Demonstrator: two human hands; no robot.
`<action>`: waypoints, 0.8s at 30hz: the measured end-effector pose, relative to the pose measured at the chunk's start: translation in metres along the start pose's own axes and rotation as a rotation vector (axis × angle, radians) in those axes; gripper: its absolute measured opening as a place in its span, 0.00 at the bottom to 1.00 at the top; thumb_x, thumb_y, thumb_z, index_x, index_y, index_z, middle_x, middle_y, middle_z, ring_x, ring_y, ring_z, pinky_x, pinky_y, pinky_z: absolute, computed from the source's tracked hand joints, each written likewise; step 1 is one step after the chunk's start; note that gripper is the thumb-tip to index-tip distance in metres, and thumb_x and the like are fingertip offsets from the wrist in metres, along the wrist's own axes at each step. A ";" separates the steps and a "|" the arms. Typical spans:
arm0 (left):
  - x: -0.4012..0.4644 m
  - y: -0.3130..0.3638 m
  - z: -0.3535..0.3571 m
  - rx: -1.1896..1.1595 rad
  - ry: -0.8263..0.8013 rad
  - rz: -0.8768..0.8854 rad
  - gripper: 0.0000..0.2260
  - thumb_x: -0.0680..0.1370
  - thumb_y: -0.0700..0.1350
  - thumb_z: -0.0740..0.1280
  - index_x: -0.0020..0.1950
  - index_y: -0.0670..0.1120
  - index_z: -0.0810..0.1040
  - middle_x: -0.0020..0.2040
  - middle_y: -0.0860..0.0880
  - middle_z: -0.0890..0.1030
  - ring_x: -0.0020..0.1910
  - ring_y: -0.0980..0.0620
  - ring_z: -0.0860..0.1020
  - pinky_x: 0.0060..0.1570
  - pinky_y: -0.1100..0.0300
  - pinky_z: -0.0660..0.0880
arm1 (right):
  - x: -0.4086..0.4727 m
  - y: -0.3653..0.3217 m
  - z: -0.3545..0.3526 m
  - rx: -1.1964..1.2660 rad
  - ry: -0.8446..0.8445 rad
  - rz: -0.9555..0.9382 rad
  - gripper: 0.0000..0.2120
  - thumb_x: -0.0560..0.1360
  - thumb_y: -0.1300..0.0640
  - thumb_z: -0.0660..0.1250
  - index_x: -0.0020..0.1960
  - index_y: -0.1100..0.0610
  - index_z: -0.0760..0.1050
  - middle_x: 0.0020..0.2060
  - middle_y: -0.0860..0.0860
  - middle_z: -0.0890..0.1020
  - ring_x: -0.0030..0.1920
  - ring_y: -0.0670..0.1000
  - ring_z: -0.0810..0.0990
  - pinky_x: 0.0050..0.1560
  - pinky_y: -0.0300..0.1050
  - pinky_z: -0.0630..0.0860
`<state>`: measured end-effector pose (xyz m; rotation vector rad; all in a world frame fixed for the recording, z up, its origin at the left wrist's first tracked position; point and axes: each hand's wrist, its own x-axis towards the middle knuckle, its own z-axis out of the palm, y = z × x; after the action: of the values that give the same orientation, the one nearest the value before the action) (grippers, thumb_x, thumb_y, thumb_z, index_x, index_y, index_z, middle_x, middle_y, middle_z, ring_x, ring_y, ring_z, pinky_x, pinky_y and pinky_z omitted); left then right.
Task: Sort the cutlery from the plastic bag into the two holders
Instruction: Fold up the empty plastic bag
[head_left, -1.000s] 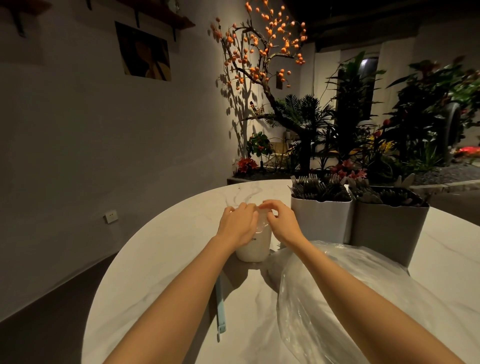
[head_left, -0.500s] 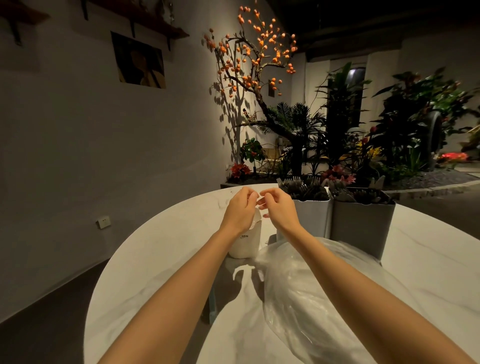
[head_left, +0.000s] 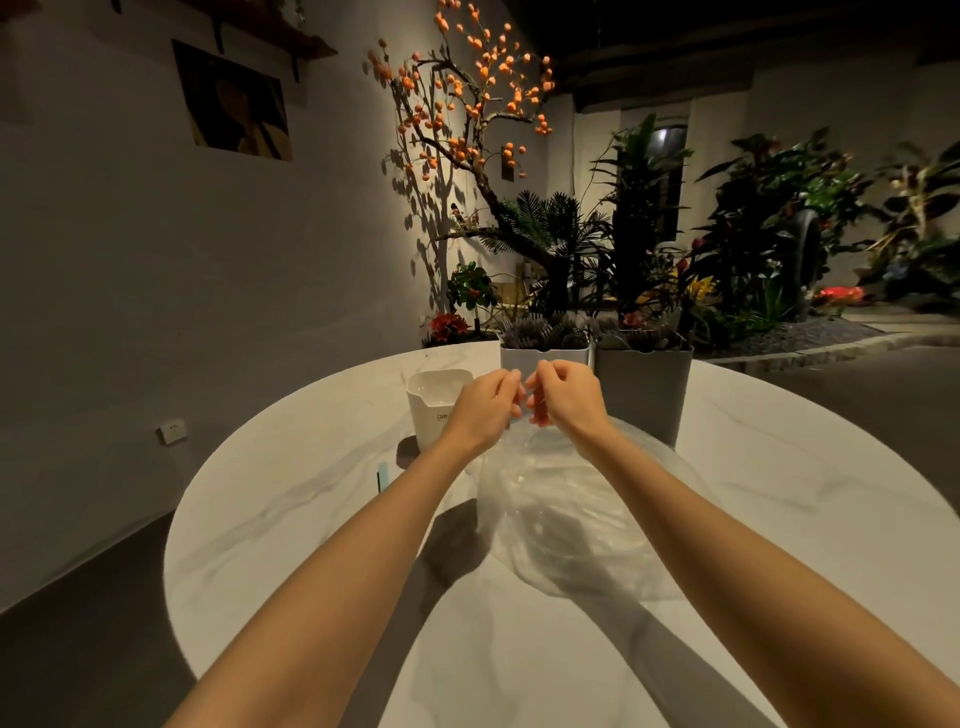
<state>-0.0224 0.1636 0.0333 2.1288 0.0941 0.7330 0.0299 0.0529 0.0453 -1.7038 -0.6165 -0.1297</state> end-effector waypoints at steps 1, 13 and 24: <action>-0.005 0.001 0.003 0.003 -0.009 0.000 0.15 0.84 0.45 0.55 0.41 0.43 0.76 0.36 0.47 0.78 0.35 0.51 0.75 0.42 0.51 0.75 | -0.005 0.002 -0.003 -0.009 0.000 0.008 0.18 0.81 0.61 0.55 0.35 0.59 0.74 0.28 0.55 0.78 0.22 0.47 0.74 0.24 0.36 0.71; -0.050 -0.028 0.041 0.542 0.045 -0.249 0.27 0.74 0.52 0.69 0.68 0.45 0.61 0.66 0.43 0.61 0.65 0.43 0.61 0.63 0.50 0.66 | -0.046 0.065 -0.034 -0.344 -0.074 0.078 0.15 0.79 0.61 0.56 0.42 0.61 0.80 0.37 0.53 0.82 0.41 0.54 0.81 0.47 0.50 0.78; -0.053 -0.041 0.053 0.101 0.208 -0.420 0.07 0.77 0.42 0.63 0.54 0.45 0.69 0.54 0.44 0.77 0.51 0.43 0.76 0.52 0.50 0.74 | -0.050 0.094 -0.056 -1.026 -0.373 0.266 0.25 0.81 0.50 0.57 0.74 0.60 0.61 0.73 0.61 0.63 0.73 0.61 0.60 0.73 0.52 0.57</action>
<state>-0.0302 0.1353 -0.0471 2.0246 0.6807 0.7024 0.0452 -0.0253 -0.0444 -2.8297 -0.6265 0.0892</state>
